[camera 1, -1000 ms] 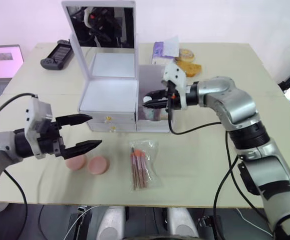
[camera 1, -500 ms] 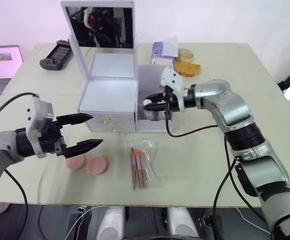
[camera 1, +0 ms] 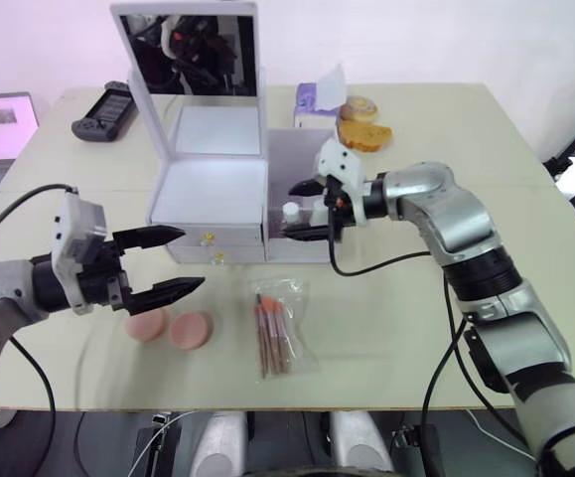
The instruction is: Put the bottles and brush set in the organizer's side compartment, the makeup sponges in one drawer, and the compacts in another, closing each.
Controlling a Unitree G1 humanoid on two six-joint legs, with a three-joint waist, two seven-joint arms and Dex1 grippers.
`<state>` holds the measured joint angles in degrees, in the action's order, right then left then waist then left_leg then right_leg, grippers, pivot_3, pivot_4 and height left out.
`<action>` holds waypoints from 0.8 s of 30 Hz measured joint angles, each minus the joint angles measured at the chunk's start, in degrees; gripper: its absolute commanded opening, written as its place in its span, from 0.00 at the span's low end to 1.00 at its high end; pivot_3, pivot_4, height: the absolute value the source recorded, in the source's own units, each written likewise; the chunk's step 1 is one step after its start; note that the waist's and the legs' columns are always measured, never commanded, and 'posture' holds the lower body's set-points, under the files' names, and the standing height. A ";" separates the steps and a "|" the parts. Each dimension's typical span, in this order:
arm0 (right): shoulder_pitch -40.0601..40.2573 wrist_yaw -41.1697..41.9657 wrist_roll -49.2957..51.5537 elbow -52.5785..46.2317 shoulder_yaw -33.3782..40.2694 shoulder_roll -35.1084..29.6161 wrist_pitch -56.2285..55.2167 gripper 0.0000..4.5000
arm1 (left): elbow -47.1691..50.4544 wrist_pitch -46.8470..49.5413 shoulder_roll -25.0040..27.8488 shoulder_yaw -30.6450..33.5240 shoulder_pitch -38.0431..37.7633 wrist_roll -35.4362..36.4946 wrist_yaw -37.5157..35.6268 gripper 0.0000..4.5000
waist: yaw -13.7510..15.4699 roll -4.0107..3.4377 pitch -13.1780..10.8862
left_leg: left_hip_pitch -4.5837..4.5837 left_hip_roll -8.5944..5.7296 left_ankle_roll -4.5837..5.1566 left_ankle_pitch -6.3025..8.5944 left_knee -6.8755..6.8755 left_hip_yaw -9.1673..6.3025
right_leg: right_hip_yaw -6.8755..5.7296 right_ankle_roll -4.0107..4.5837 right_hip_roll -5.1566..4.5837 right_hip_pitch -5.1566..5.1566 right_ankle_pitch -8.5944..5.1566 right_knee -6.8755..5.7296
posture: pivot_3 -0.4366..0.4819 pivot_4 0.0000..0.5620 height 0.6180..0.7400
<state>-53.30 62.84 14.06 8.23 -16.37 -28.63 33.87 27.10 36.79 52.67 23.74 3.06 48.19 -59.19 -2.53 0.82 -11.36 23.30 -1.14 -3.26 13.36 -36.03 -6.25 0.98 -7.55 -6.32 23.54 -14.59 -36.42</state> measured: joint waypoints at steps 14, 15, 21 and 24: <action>5.23 6.83 12.71 -6.18 20.12 -12.88 -0.99 0.98 | -2.70 -0.04 -1.08 0.92 1.65 1.34 -0.33 1.00 | 0.29 0.01 0.00 | 0.01 0.00 0.00 0.00 0.00 0.01 | -0.01 0.00 -0.01 -0.06 0.00 0.07 | 0.48 0.27 1.00; 7.75 7.33 13.39 -6.47 21.73 -14.51 -1.34 0.98 | -3.23 -0.05 -1.08 2.21 0.73 1.39 -0.45 1.00 | 0.29 0.01 0.00 | 0.00 0.00 0.01 0.00 0.01 0.02 | -0.01 0.00 -0.01 -0.06 0.00 0.07 | 0.48 0.27 1.00; 21.21 8.41 16.15 -9.13 30.61 -21.43 -2.32 0.98 | -8.66 -1.04 -1.19 11.53 -7.88 1.12 -2.82 1.00 | -0.18 -0.06 -0.02 | -0.07 0.05 0.02 0.01 0.05 0.12 | 0.05 0.02 0.00 -0.05 -0.01 0.03 | 0.48 0.27 1.00; 29.67 7.92 16.68 -9.41 35.87 -22.75 -3.00 0.98 | -15.94 -3.90 -2.41 18.08 -14.20 -0.92 -4.96 1.00 | 0.09 -0.05 -0.01 | -0.11 0.05 0.03 0.02 0.04 0.14 | 0.05 0.04 0.00 -0.10 -0.03 0.05 | 0.48 0.27 1.00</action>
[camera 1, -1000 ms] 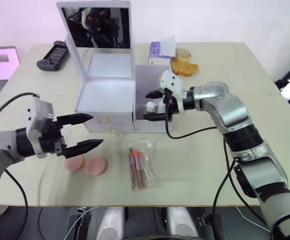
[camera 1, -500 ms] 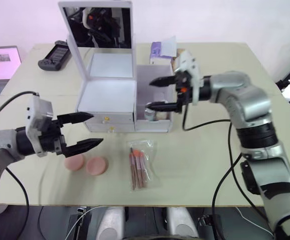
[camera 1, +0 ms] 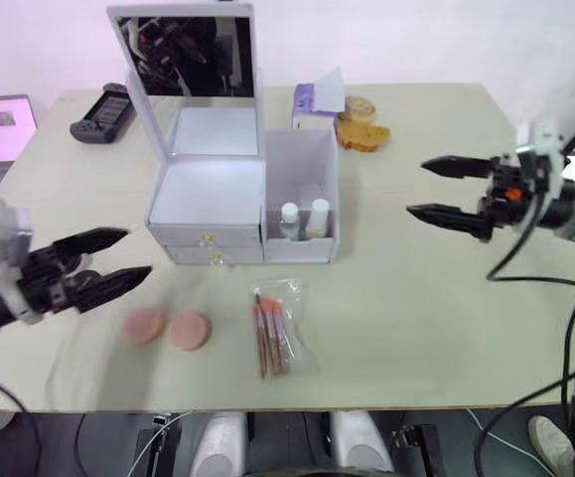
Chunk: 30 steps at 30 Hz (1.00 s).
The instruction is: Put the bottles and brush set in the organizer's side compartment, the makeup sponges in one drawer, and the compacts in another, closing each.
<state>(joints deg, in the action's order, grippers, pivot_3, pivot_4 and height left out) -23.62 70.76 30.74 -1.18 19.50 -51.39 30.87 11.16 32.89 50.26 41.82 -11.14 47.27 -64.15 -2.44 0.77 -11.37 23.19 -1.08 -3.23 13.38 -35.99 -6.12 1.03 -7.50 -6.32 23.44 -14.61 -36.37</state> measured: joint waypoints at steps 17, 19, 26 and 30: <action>21.39 -3.06 -4.62 17.71 11.31 -0.27 -16.19 0.98 | -35.28 -22.06 -1.10 13.81 -4.70 -11.22 1.63 1.00 | 0.17 0.08 0.07 | -0.15 -0.01 -0.02 0.01 -0.09 0.15 | 0.01 0.31 -0.15 -0.21 -0.05 0.14 | 0.48 0.27 1.00; 21.01 -3.22 -4.54 17.50 11.27 -0.27 -16.26 0.98 | -34.71 -22.13 -1.02 13.56 -3.34 -11.07 1.83 1.00 | 0.16 0.07 0.07 | -0.21 -0.01 -0.02 0.01 -0.07 0.15 | 0.01 0.31 -0.15 -0.25 -0.05 0.14 | 0.48 0.27 1.00; 17.52 -3.41 -2.63 14.59 9.51 -0.27 -13.61 0.98 | -31.51 -20.39 -1.31 10.52 0.64 -10.30 2.31 1.00 | -0.04 0.06 0.08 | -0.25 0.00 -0.02 0.01 -0.04 0.18 | 0.04 0.27 -0.15 -0.27 -0.04 0.14 | 0.48 0.27 1.00; 15.20 -3.30 -1.03 9.21 5.44 -0.24 -9.64 0.98 | -20.01 -12.80 -2.88 7.22 -2.02 -5.20 1.19 1.00 | -0.13 0.07 0.07 | -0.24 0.01 -0.02 0.01 -0.08 0.18 | 0.07 0.20 -0.15 -0.28 0.00 0.13 | 0.48 0.27 1.00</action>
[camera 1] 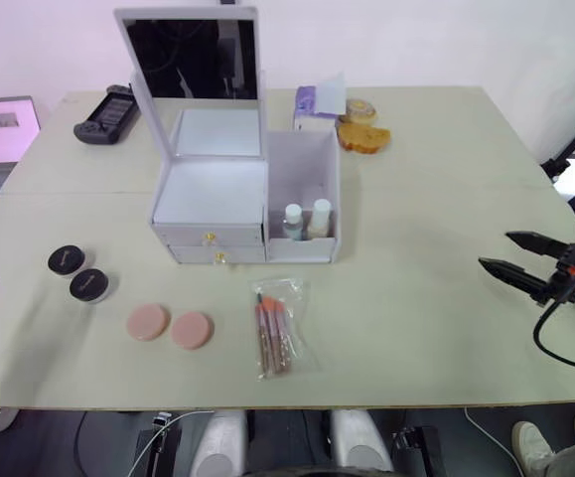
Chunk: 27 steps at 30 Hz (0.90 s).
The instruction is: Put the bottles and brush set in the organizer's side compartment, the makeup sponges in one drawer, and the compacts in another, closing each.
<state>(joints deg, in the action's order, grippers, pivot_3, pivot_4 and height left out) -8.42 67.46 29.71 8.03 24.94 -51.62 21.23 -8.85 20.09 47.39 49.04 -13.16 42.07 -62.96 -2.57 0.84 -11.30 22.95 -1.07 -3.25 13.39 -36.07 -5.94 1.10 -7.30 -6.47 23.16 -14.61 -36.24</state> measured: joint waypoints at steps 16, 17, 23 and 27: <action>-8.67 -2.59 15.65 -30.97 -13.77 -2.97 24.37 1.00 | 38.00 19.86 6.63 -14.24 1.20 14.32 -0.07 0.57 | 1.19 -0.02 -0.01 | 0.11 -0.02 0.00 0.00 0.00 0.00 | 0.01 0.09 0.02 0.07 -0.05 0.09 | 0.48 0.27 1.00; -8.67 -2.96 16.09 -31.80 -14.30 -2.97 24.96 1.00 | 38.92 19.84 6.80 -15.51 1.49 13.85 0.14 0.49 | 1.24 -0.02 -0.01 | 0.13 -0.02 0.00 0.00 0.01 0.01 | 0.01 0.09 0.02 0.08 -0.05 0.11 | 0.48 0.27 1.00; -8.74 -8.95 20.18 -37.25 -17.02 -0.94 31.34 1.00 | 45.53 20.82 6.75 -26.89 6.39 10.86 6.24 0.01 | 1.96 -0.01 -0.01 | 0.23 -0.03 0.00 0.00 -0.04 -0.05 | -0.01 0.08 0.03 0.14 -0.04 0.10 | 0.48 0.27 1.00; -8.52 -13.89 20.33 -39.55 -18.82 -0.14 33.61 1.00 | 47.60 23.41 5.34 -33.70 8.39 10.33 11.30 0.01 | 1.85 0.01 0.00 | 0.24 -0.05 0.00 0.00 -0.07 -0.05 | 0.00 0.07 0.03 0.14 -0.04 0.09 | 0.48 0.27 1.00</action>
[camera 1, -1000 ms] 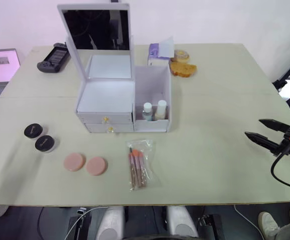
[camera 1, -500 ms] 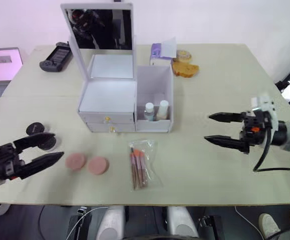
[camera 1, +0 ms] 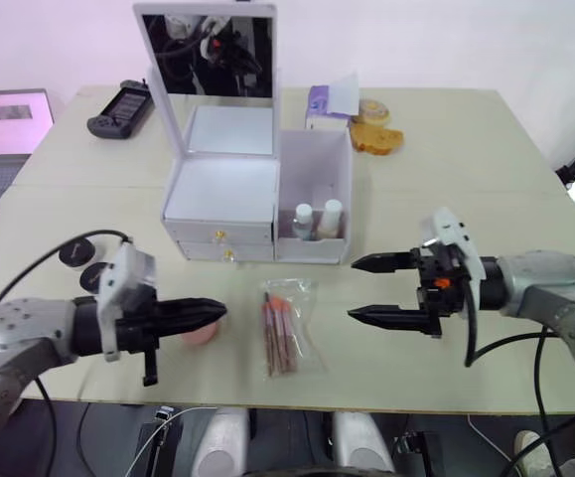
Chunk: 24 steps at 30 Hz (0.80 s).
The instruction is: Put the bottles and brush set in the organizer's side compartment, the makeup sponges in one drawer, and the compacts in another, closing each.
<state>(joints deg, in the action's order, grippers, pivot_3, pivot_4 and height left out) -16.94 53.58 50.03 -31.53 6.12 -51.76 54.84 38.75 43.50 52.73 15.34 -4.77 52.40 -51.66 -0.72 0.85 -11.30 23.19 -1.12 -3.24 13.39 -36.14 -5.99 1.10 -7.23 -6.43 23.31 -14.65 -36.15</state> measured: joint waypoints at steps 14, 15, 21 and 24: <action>-1.67 -17.82 12.55 7.68 -0.63 9.66 31.05 1.00 | -4.37 22.15 -10.05 -12.36 8.69 23.13 28.65 0.01 | -0.03 0.15 0.11 | 0.02 -0.03 0.01 -0.01 -0.11 -0.26 | -0.11 -0.13 0.08 -0.09 0.08 -0.08 | 0.48 0.27 1.00; -1.91 -18.98 13.55 8.49 0.04 10.47 33.14 1.00 | -5.33 22.84 -10.11 -12.50 9.32 24.33 29.67 0.01 | -0.18 0.14 0.11 | 0.01 -0.03 0.01 -0.01 -0.08 -0.27 | -0.10 -0.13 0.09 -0.06 0.08 -0.09 | 0.48 0.27 1.00; -4.15 -29.45 21.78 14.72 1.09 13.84 37.25 1.00 | -11.88 26.25 -11.71 -14.78 9.92 25.53 36.89 0.01 | -0.12 0.08 0.15 | -0.02 -0.01 0.02 -0.01 -0.05 -0.29 | -0.08 0.01 0.16 -0.07 0.01 -0.10 | 0.48 0.27 1.00; -4.76 -34.81 26.09 17.56 0.64 15.27 37.26 1.00 | -13.43 26.30 -13.15 -14.74 10.02 25.46 39.73 0.01 | -0.07 0.09 0.16 | -0.01 -0.01 0.02 -0.01 -0.06 -0.29 | -0.07 0.01 0.16 -0.07 0.01 -0.09 | 0.48 0.27 1.00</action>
<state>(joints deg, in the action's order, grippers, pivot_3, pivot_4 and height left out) -21.71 18.77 76.13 -13.97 6.76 -36.49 92.10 25.32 69.79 39.57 0.60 5.25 77.86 -11.94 -0.79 0.94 -11.14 23.18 -1.13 -3.23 13.38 -36.20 -6.28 1.03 -7.22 -6.28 23.24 -14.64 -36.24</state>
